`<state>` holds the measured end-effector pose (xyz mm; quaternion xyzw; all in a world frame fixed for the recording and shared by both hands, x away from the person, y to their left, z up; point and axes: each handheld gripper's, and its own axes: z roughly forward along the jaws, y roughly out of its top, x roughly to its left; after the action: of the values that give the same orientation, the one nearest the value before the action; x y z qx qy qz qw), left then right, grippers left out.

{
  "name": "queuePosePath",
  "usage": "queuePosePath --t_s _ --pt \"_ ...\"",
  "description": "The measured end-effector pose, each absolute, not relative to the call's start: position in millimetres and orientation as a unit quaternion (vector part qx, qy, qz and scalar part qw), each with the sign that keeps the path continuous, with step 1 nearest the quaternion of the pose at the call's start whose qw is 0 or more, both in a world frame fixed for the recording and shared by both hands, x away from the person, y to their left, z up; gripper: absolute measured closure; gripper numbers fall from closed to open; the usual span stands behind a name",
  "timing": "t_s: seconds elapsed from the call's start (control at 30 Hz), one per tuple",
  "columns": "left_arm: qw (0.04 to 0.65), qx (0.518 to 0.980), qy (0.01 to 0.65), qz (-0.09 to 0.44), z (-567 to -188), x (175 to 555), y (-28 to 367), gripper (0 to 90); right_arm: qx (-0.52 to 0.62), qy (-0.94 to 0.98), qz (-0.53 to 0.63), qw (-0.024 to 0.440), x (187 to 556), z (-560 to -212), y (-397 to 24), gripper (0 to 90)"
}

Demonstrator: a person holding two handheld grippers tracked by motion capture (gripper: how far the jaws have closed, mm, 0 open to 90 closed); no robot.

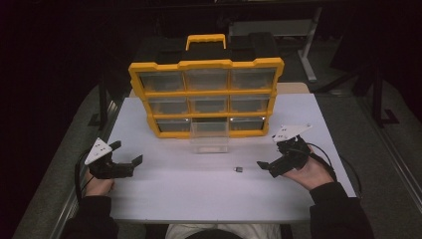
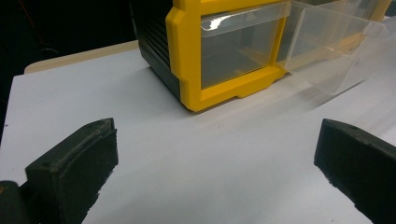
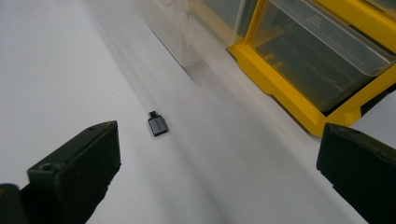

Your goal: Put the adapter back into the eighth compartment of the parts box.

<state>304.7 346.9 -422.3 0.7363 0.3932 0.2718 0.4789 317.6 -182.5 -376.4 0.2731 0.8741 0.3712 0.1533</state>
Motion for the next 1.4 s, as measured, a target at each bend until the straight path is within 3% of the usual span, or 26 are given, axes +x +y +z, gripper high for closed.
queuePosePath --t_s 1.4 --pt "0.476 0.74 0.385 0.276 -423 305 345 0.0 0.216 0.923 0.295 0.118 327 -403 -133 0.0"
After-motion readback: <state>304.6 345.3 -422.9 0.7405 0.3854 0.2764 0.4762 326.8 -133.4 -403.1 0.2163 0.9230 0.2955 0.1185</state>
